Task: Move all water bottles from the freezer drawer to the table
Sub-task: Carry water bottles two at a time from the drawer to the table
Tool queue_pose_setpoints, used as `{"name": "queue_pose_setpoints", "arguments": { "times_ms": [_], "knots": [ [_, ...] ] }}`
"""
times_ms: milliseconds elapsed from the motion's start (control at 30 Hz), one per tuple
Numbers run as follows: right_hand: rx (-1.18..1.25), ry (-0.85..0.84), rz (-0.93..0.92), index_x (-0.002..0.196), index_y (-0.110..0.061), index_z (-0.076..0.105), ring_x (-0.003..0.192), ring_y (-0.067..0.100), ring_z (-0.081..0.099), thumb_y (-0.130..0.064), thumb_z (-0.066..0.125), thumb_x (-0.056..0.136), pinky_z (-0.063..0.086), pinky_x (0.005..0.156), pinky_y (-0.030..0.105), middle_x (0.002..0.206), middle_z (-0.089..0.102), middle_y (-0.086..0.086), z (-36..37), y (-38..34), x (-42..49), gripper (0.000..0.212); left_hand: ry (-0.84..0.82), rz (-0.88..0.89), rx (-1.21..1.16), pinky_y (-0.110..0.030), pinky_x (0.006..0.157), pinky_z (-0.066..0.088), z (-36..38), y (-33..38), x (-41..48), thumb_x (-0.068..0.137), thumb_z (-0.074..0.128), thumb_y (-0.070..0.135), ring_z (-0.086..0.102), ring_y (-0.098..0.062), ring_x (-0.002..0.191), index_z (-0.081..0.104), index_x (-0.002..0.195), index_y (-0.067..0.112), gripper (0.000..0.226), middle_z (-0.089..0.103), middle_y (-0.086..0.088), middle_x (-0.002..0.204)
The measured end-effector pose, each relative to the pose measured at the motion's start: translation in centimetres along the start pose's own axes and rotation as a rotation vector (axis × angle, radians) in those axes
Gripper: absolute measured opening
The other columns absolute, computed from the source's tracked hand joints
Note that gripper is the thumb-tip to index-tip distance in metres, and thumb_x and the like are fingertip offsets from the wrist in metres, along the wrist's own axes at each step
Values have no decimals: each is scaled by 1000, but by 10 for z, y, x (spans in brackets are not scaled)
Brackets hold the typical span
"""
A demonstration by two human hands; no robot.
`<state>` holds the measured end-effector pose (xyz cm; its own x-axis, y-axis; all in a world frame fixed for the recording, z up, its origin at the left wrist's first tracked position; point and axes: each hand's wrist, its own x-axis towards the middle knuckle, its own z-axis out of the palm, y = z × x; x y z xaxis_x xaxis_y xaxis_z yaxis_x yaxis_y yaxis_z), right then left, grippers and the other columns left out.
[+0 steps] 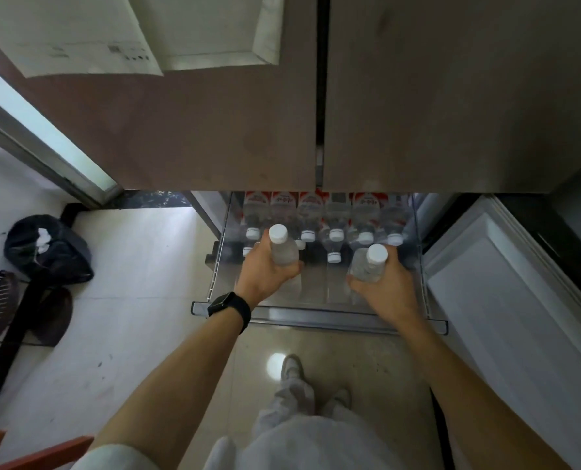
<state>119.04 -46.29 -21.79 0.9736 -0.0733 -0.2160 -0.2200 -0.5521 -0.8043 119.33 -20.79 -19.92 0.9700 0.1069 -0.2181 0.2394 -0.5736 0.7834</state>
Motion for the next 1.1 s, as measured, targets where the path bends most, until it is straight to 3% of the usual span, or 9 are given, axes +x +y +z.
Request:
{"name": "queue_pose_setpoints", "arguments": {
  "times_ms": [100,267,400,567,700,767,867,967,1100],
  "knots": [
    [8,9,-16,110,-51,37,82,10,56,-40,87,62,42,65,19,99,58,-15,0,0,1,69,80,-44,-50,-17,73,44,-1,3,-3,74,86,36,60,1,93,51,103,41,46,63,18,101],
    [170,161,34,104,-38,48,74,-5,54,-38,88,67,40,63,7,87,56,-24,-13,-2,-3,55,205,-16,-107,-24,81,52,-16,13,-20,75,86,40,64,-4,97,55,116,30,52,67,15,106],
    [287,188,45,120,-20,59,98,14,64,-40,88,69,53,86,31,111,67,-6,-19,-21,-14,62,352,45,-184,-8,73,52,-53,36,-43,72,87,47,64,11,94,55,107,39,48,67,21,103],
    [361,125,-73,118,-13,64,97,12,68,-49,86,64,56,82,28,107,71,-1,-10,-75,-38,68,555,53,-200,-2,69,47,-104,41,-92,68,86,52,64,13,91,58,106,37,50,68,21,101],
    [327,23,-226,108,-17,66,88,0,66,-51,85,65,52,70,15,96,70,-10,17,-125,-76,58,676,40,-173,-2,72,46,-148,18,-158,65,82,63,63,11,94,60,109,39,55,68,26,101],
    [280,-52,-317,102,-23,64,81,-4,65,-47,86,67,49,63,7,90,67,-15,40,-148,-104,47,720,11,-161,-14,80,53,-168,-2,-202,63,81,63,65,8,93,56,104,43,52,68,26,99],
    [203,-232,-410,112,-22,64,89,6,67,-54,84,63,58,72,22,100,69,-7,87,-175,-166,62,792,-53,-114,-24,85,56,-194,-43,-283,62,81,65,66,6,93,57,109,39,59,68,23,102],
    [117,-409,-514,108,-34,61,85,2,64,-62,81,56,51,62,14,95,66,-16,141,-188,-247,63,866,-143,-65,-27,81,57,-209,-91,-384,63,78,69,65,2,94,54,112,39,62,65,22,103],
    [-32,-634,-649,96,-32,61,80,1,64,-61,80,53,50,63,23,87,68,-15,219,-186,-372,55,994,-333,-40,-31,78,56,-213,-156,-536,59,72,77,63,-10,96,46,109,44,66,57,27,100]
  ]
}}
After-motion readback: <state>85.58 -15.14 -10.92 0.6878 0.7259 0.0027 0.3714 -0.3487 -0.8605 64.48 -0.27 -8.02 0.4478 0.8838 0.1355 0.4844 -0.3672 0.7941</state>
